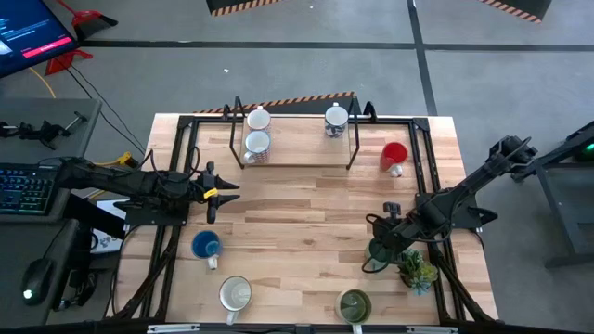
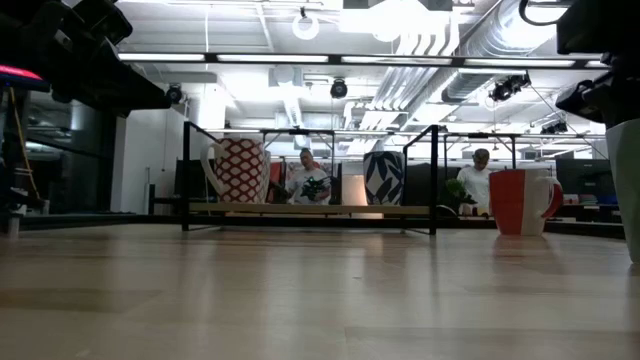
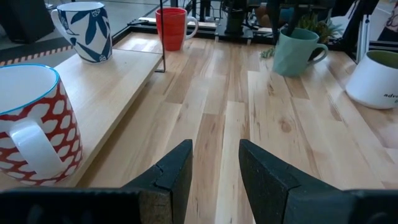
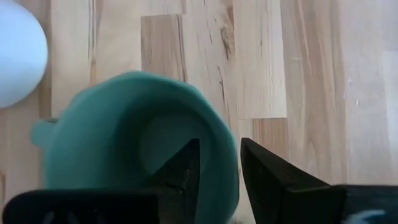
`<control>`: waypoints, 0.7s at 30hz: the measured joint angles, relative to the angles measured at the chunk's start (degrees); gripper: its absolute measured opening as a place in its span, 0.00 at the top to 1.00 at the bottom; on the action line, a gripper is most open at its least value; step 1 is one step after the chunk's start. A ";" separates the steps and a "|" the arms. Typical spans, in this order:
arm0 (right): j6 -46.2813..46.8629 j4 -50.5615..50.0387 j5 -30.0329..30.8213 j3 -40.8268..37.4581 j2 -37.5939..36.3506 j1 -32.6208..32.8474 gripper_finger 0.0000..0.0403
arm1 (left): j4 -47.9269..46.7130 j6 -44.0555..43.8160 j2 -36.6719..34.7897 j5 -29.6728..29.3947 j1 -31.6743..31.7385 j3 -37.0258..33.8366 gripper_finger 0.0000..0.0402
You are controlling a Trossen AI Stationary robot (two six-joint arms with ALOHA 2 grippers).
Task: Place coffee mugs
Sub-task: Put the light green mug on the shelf
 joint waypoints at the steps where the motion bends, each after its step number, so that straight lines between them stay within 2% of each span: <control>1: -0.02 0.65 -0.02 -0.60 0.00 0.00 0.76 | 0.02 -0.02 0.00 0.00 0.00 0.00 0.70; 12: 0.02 7.05 2.49 -5.64 0.00 -0.13 0.76 | 0.52 -0.04 0.01 0.00 0.00 0.00 0.70; 21: -0.52 7.77 2.53 -5.89 0.01 -2.43 0.76 | 0.50 -0.08 0.01 0.00 0.00 0.00 0.70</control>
